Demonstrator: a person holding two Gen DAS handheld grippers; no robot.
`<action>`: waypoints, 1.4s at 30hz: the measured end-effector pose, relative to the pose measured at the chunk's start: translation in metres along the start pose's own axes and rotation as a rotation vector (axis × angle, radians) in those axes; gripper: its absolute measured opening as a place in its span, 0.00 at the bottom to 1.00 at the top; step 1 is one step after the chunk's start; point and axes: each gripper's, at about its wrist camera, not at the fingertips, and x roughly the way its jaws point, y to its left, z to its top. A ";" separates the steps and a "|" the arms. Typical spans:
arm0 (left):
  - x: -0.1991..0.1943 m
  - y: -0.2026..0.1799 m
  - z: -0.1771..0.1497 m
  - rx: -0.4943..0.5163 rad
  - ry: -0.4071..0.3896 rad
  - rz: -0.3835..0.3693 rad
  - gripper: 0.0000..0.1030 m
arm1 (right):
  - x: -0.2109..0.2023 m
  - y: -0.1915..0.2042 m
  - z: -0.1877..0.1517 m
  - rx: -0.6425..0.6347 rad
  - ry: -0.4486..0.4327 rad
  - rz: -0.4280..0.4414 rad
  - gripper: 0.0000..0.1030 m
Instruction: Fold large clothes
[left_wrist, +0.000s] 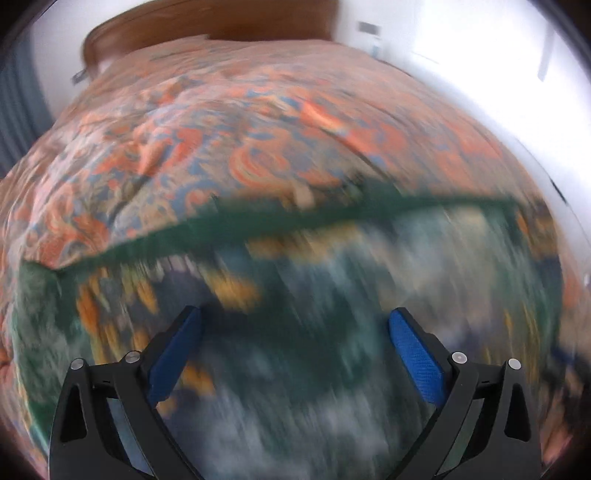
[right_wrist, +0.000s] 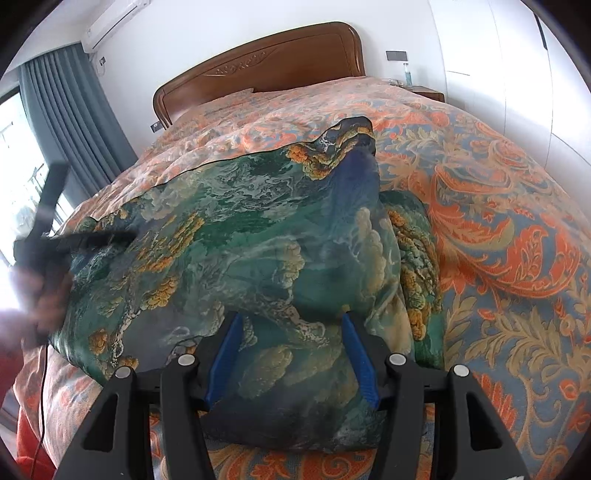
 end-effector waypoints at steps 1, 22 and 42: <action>0.002 0.004 0.005 -0.022 -0.003 0.010 0.97 | 0.000 -0.001 -0.001 0.004 0.000 0.006 0.55; -0.077 -0.028 -0.120 0.212 -0.104 -0.010 0.97 | -0.041 0.006 -0.030 0.055 -0.018 -0.020 0.55; -0.118 -0.053 -0.197 0.345 -0.107 -0.031 0.97 | -0.071 -0.008 -0.091 0.338 -0.013 -0.010 0.61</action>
